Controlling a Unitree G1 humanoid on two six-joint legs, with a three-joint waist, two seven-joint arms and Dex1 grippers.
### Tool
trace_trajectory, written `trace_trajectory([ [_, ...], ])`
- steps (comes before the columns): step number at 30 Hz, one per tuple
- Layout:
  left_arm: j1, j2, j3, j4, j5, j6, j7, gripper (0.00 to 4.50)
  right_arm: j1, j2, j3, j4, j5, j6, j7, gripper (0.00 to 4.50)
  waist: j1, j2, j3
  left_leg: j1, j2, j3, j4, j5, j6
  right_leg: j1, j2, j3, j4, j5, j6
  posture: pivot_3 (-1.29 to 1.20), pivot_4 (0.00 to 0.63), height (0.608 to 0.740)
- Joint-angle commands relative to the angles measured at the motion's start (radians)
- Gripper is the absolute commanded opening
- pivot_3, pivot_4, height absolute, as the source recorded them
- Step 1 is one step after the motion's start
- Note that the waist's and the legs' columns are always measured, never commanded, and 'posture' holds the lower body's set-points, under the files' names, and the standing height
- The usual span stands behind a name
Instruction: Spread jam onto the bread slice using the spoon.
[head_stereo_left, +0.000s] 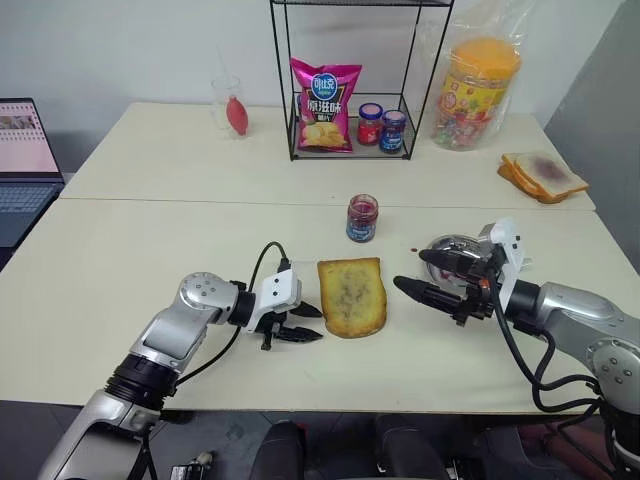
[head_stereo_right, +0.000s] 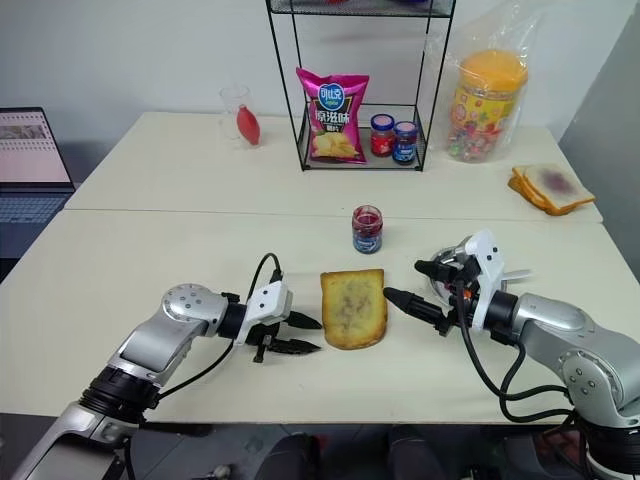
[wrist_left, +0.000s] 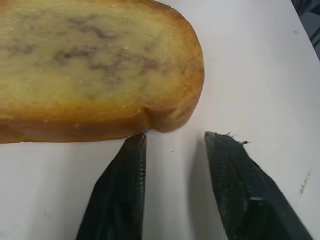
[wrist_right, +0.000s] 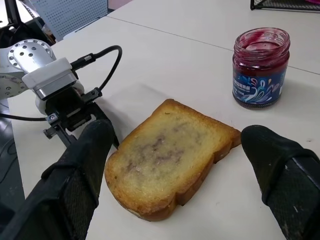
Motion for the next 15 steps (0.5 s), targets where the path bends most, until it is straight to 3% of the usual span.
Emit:
trace_trajectory([
  [1, 0.021, 0.079, 0.061, -0.094, -0.029, 0.026, -0.031, 3.03, 0.043, -0.017, -0.096, -0.025, 0.027, 0.001, -0.019, 4.50, 0.000, 0.000, 0.000, 0.000, 0.000, 0.000, 0.000, 0.000, 0.000, 0.000, 0.000, 0.000, 0.000, 0.000, 0.000, 0.00, 0.150, 0.740],
  [4, 0.031, 0.129, 0.102, -0.148, -0.064, 0.041, -0.051, 3.67, 0.127, -0.024, -0.209, -0.039, 0.069, 0.024, -0.049, 4.50, 0.001, 0.000, 0.000, 0.000, 0.001, -0.001, -0.001, 0.000, 0.000, -0.001, 0.000, -0.001, 0.000, -0.001, -0.001, 0.00, 0.150, 0.740],
  [8, -0.037, 0.089, 0.155, -0.225, -0.150, 0.145, 0.003, 4.47, 0.249, -0.038, -0.311, -0.053, 0.064, 0.023, -0.059, 4.50, 0.010, 0.000, 0.000, 0.000, 0.000, 0.000, -0.001, 0.000, 0.000, 0.000, 0.000, -0.001, 0.000, -0.001, -0.001, 0.00, 0.150, 0.740],
  [15, -0.118, 0.040, 0.167, -0.308, -0.203, 0.241, 0.068, 4.49, 0.322, 0.067, -0.470, 0.037, 0.103, 0.005, -0.192, 4.50, 0.011, -0.001, 0.000, 0.002, 0.000, 0.001, 0.001, 0.000, 0.000, 0.002, 0.000, 0.001, 0.000, 0.000, 0.002, 0.00, 0.150, 0.740],
])
